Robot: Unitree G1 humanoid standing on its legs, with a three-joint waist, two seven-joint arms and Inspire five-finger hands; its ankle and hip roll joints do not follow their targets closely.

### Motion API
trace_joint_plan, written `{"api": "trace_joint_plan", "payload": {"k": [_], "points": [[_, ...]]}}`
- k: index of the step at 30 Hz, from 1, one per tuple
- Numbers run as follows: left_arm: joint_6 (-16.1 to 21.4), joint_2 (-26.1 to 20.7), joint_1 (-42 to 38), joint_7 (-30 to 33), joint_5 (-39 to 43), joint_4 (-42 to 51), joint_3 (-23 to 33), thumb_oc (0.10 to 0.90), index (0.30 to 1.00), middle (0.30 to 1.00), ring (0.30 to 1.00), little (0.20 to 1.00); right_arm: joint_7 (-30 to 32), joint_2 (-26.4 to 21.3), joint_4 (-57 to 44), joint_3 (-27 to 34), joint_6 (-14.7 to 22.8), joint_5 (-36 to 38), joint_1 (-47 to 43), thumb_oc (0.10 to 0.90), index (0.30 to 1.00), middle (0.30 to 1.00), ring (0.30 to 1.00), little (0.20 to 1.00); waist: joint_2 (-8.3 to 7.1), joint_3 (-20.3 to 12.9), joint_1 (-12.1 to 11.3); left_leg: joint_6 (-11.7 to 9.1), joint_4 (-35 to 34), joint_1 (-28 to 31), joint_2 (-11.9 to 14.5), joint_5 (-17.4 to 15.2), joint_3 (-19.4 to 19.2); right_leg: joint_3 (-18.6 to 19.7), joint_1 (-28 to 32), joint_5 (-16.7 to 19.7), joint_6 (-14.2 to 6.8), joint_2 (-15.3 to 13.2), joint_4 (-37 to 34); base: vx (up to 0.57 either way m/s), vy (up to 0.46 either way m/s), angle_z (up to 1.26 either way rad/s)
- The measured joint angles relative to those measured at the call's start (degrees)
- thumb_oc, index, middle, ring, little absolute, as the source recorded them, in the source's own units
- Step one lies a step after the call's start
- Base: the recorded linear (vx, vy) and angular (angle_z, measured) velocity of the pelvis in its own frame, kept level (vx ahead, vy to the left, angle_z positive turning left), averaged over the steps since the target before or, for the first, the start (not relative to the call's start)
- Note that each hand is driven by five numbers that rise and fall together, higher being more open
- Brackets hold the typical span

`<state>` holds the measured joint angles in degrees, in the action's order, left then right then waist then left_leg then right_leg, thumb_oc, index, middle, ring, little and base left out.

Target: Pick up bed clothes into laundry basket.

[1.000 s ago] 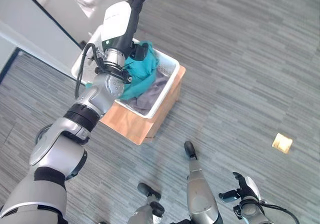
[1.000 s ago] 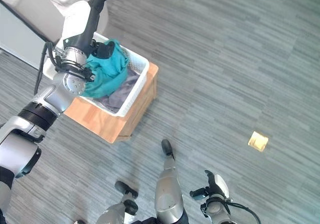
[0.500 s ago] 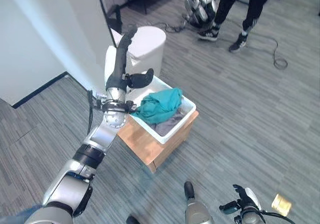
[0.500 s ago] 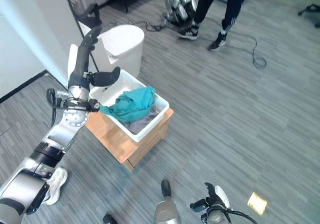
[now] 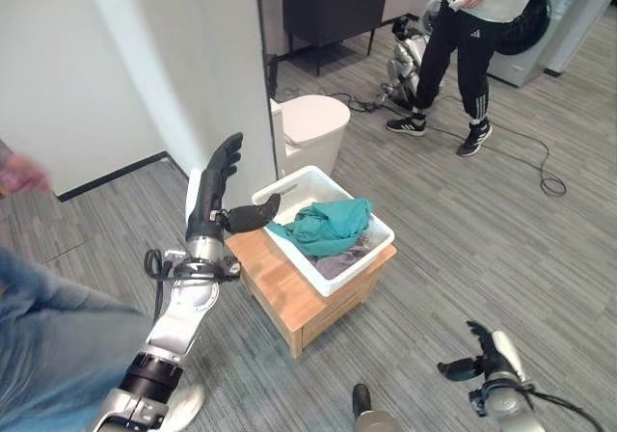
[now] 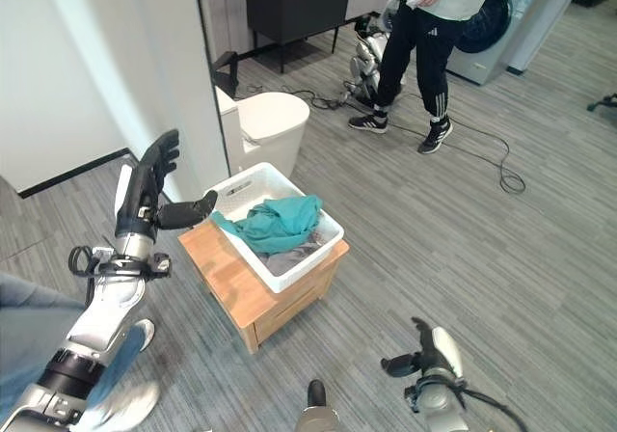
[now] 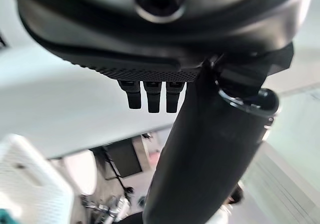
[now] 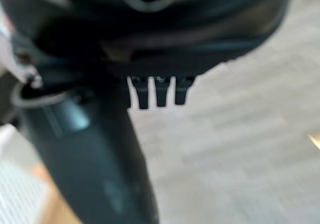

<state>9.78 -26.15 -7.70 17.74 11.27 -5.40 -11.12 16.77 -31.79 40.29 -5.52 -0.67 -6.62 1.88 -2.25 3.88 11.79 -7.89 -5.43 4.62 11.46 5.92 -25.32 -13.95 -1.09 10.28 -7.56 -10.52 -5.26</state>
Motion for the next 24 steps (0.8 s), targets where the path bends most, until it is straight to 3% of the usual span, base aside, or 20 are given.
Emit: {"api": "trace_joint_plan", "payload": {"k": [4,5,7,9,11,17,24], "points": [[-0.2,-0.1,6.9,-1.8,1.6,-0.2,3.2,0.8,0.9,0.9,0.9,0.9,1.2,-1.4,-3.1,3.9,0.3,0.9,0.1,0.8,0.9,0.9,0.9,0.9,-2.0,-1.2,-0.9,-0.1,0.0,0.0,0.4,0.1,0.5,-0.1,0.3,-0.3,0.2,0.2,0.0,0.0,0.054,0.08],[-0.1,1.6,10.6,-2.3,1.9,-0.2,6.3,0.8,0.9,0.9,0.9,0.9,1.5,3.6,-15.9,10.5,-0.9,0.1,6.6,0.8,0.9,0.9,0.9,0.9,-2.15,-1.5,-1.2,-0.6,0.2,0.2,0.4,0.6,0.7,-0.2,0.7,-0.6,0.2,0.5,0.0,-0.02,0.058,-0.04],[-0.2,4.2,16.9,-1.7,1.8,-1.8,10.6,0.8,0.9,0.9,0.9,0.9,2.3,9.2,-25.1,10.0,4.6,-3.7,14.2,0.8,0.9,0.9,0.9,0.9,-1.99,-2.9,-0.2,-0.9,0.1,0.7,0.6,0.2,0.2,0.0,0.7,-0.8,0.0,1.0,0.0,-0.01,0.061,-0.09],[-1.1,4.7,20.0,-1.7,1.9,-3.3,11.4,0.8,0.9,0.9,0.9,0.9,2.0,11.4,-25.0,7.1,4.8,-4.4,17.1,0.8,0.9,0.9,0.9,0.9,-1.85,-2.9,0.1,-1.0,0.3,1.4,0.5,0.1,0.2,-0.2,1.5,-0.9,-0.1,1.0,0.0,0.01,0.045,-0.01],[-1.6,5.2,23.5,-2.3,1.9,-4.3,11.0,0.8,0.9,0.9,0.9,0.9,1.1,14.4,-24.2,6.0,2.8,-4.3,19.0,0.8,0.9,0.9,0.9,0.9,-1.65,-2.7,0.2,-0.6,0.0,1.7,0.2,-0.6,-0.1,0.0,1.6,-1.0,-0.2,0.4,0.0,0.01,0.039,-0.04],[-1.6,5.9,25.4,-2.6,1.9,-7.0,9.0,0.8,0.9,0.9,0.9,0.9,1.1,14.5,-30.2,6.2,3.2,-3.0,20.3,0.8,0.9,0.9,0.9,0.9,-0.44,-2.2,0.2,-0.1,0.0,2.3,-0.3,-0.9,-0.2,0.2,2.2,-1.4,-0.8,-0.6,0.0,0.0,0.03,0.0],[-1.5,7.0,25.6,-3.5,2.2,-7.2,7.2,0.8,0.9,0.9,0.9,0.9,2.0,14.0,-39.6,6.0,6.7,-3.2,19.5,0.8,0.9,0.9,0.9,0.9,-0.08,-2.6,0.0,-0.1,0.0,2.7,-0.3,-0.8,-0.2,0.2,2.5,-1.3,-0.7,-0.2,0.0,0.0,0.01,0.0]]}}
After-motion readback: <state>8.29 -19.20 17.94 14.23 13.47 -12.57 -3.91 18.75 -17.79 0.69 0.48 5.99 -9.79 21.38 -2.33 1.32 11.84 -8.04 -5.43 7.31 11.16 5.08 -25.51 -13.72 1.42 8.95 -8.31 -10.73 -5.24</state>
